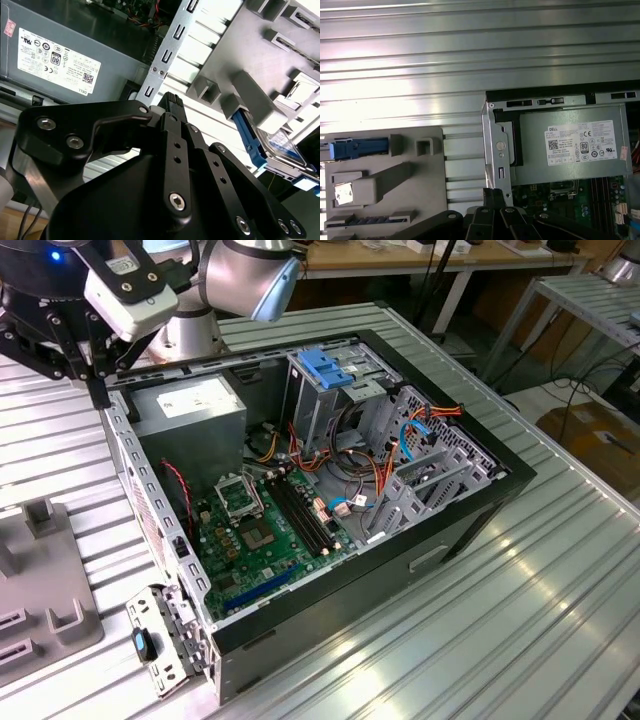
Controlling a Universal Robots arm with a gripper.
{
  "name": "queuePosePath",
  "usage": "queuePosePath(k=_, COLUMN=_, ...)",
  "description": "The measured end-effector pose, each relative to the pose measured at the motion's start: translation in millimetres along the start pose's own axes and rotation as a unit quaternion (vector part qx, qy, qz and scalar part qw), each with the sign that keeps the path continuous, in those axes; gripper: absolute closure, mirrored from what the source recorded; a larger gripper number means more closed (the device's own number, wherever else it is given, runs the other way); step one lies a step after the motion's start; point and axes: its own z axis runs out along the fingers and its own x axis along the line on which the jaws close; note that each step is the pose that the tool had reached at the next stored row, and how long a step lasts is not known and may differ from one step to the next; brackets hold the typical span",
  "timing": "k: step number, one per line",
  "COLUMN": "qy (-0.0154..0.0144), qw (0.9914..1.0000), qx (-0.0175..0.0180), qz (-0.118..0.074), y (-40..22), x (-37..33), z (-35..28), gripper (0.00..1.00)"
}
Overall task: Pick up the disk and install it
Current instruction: 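Reach for the disk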
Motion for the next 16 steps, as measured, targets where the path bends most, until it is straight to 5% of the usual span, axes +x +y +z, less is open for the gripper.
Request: queuePosePath(k=16, qy=0.0000, qw=1.00000, qx=0.0000, qz=0.000, y=-0.3, x=3.4, z=-0.1, gripper=0.89)
